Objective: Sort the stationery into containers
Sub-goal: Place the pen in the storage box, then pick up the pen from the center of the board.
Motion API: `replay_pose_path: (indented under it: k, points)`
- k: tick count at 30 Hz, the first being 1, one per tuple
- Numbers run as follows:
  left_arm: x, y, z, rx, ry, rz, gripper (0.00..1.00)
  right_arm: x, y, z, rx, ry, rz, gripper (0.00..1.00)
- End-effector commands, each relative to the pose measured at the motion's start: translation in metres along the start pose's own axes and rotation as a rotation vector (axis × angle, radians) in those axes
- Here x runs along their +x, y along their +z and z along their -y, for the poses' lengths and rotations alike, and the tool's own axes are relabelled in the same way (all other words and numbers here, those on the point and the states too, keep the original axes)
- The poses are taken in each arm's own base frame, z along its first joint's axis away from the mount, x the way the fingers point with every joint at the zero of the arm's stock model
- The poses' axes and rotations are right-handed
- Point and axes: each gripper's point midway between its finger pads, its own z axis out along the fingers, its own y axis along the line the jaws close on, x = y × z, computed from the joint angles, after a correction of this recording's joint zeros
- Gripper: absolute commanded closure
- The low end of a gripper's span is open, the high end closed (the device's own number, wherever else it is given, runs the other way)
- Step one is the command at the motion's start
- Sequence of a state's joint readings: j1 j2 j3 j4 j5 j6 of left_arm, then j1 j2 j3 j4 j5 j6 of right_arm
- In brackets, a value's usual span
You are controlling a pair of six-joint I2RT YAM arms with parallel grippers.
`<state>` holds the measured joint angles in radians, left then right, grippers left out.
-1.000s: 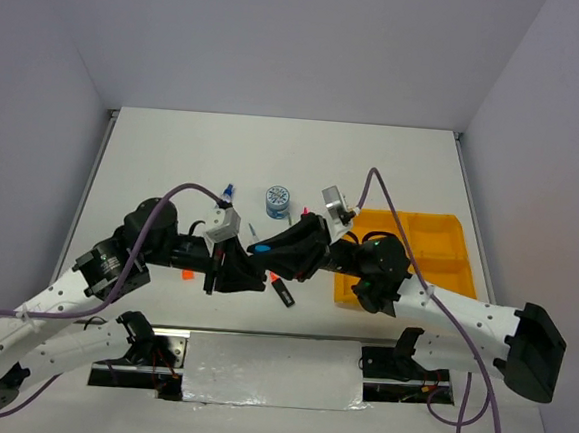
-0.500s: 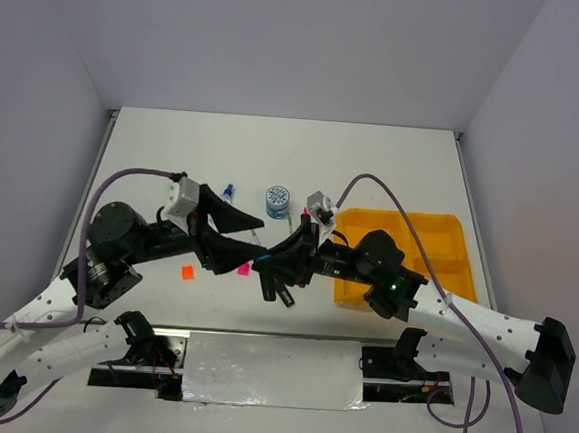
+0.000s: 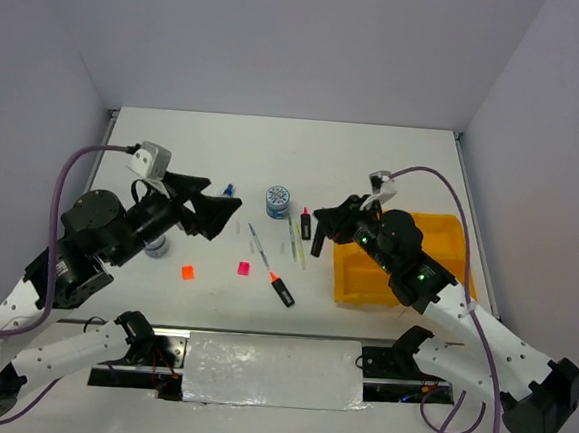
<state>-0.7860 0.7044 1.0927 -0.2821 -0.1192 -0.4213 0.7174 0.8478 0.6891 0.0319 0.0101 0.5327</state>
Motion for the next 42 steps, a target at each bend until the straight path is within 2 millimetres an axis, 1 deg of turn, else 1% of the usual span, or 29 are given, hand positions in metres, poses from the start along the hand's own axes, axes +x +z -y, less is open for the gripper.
replay_pose_path:
  k: [1, 2, 3, 4, 5, 7, 8, 11, 12, 14, 16, 17, 18, 21, 22, 24, 25, 27, 28, 30, 34, 35, 36, 37, 38, 39, 40, 41, 42]
  points:
    - [0.017, -0.022, -0.066, -0.387, 0.023, -0.116, 0.01, -0.027, -0.022, 0.096, 0.485, 0.088, 0.143, 1.00]
    - [0.025, -0.021, -0.070, -0.404, 0.040, -0.152, 0.01, -0.032, -0.030, 0.120, 0.577, 0.114, 0.182, 1.00]
    - [0.034, -0.022, -0.072, -0.404, 0.052, -0.186, 0.01, -0.032, -0.035, 0.136, 0.648, 0.158, 0.208, 1.00]
    - [0.042, -0.024, -0.074, -0.399, 0.074, -0.213, 0.01, -0.037, -0.044, 0.160, 0.741, 0.176, 0.258, 1.00]
    - [0.058, -0.024, -0.077, -0.396, 0.086, -0.255, 0.01, -0.038, -0.048, 0.169, 0.780, 0.221, 0.292, 1.00]
    - [0.070, -0.029, -0.081, -0.391, 0.115, -0.278, 0.01, -0.043, -0.058, 0.189, 0.869, 0.250, 0.354, 1.00]
    - [0.087, -0.029, -0.084, -0.378, 0.129, -0.319, 0.01, -0.049, -0.060, 0.198, 0.895, 0.276, 0.393, 1.00]
    - [0.111, -0.030, -0.086, -0.334, 0.153, -0.345, 0.01, -0.056, -0.058, 0.213, 0.925, 0.287, 0.418, 1.00]
    - [0.115, -0.030, -0.087, -0.326, 0.152, -0.343, 0.01, -0.054, -0.052, 0.219, 0.951, 0.283, 0.394, 1.00]
    - [0.123, -0.030, -0.086, -0.311, 0.141, -0.343, 0.00, -0.048, -0.050, 0.229, 1.002, 0.283, 0.379, 1.00]
    - [0.124, -0.032, -0.089, -0.332, 0.131, -0.350, 0.01, -0.037, -0.048, 0.241, 1.046, 0.293, 0.356, 0.98]
    - [0.125, -0.033, -0.091, -0.344, 0.133, -0.351, 0.01, -0.036, -0.045, 0.242, 1.036, 0.298, 0.359, 0.96]
    - [0.124, -0.034, -0.094, -0.357, 0.136, -0.347, 0.01, -0.029, -0.045, 0.246, 1.044, 0.307, 0.352, 0.94]
    - [0.125, -0.035, -0.097, -0.377, 0.133, -0.348, 0.01, -0.018, -0.044, 0.249, 1.038, 0.334, 0.347, 0.90]
    - [0.126, -0.035, -0.098, -0.382, 0.134, -0.352, 0.01, -0.017, -0.043, 0.250, 1.037, 0.335, 0.346, 0.83]
    - [0.128, -0.036, -0.101, -0.404, 0.132, -0.363, 0.01, -0.015, -0.043, 0.251, 1.037, 0.330, 0.343, 0.68]
    - [0.129, -0.035, -0.102, -0.411, 0.135, -0.367, 0.01, -0.012, -0.042, 0.252, 1.040, 0.323, 0.330, 0.52]
    - [0.130, -0.035, -0.103, -0.417, 0.134, -0.374, 0.01, -0.014, -0.040, 0.250, 1.026, 0.322, 0.324, 0.42]
    - [0.130, -0.035, -0.104, -0.423, 0.136, -0.373, 0.01, -0.014, -0.040, 0.250, 1.027, 0.319, 0.318, 0.34]
    - [0.130, -0.036, -0.105, -0.433, 0.135, -0.376, 0.01, -0.019, -0.041, 0.247, 1.019, 0.316, 0.328, 0.27]
    - [0.129, -0.038, -0.109, -0.461, 0.130, -0.367, 0.01, -0.032, -0.040, 0.233, 0.964, 0.290, 0.328, 0.22]
    - [0.126, -0.039, -0.114, -0.495, 0.132, -0.355, 0.01, -0.042, -0.040, 0.224, 0.927, 0.286, 0.342, 0.22]
    - [0.126, -0.040, -0.117, -0.520, 0.119, -0.348, 0.01, -0.044, -0.036, 0.215, 0.879, 0.259, 0.316, 0.22]
    - [0.127, -0.043, -0.121, -0.547, 0.117, -0.358, 0.01, -0.050, -0.033, 0.205, 0.840, 0.241, 0.320, 0.22]
    - [0.125, -0.045, -0.127, -0.589, 0.123, -0.348, 0.01, -0.053, -0.027, 0.186, 0.785, 0.216, 0.310, 0.22]
    - [0.126, -0.045, -0.130, -0.615, 0.111, -0.352, 0.01, -0.058, -0.025, 0.173, 0.746, 0.157, 0.296, 0.22]
    - [0.126, -0.045, -0.132, -0.633, 0.111, -0.355, 0.01, -0.057, -0.021, 0.164, 0.728, 0.125, 0.268, 0.22]
    - [0.130, -0.045, -0.135, -0.655, 0.113, -0.377, 0.01, -0.060, -0.012, 0.139, 0.672, 0.093, 0.240, 0.22]
    - [0.132, -0.045, -0.136, -0.657, 0.114, -0.387, 0.01, -0.057, -0.008, 0.131, 0.661, 0.041, 0.200, 0.22]
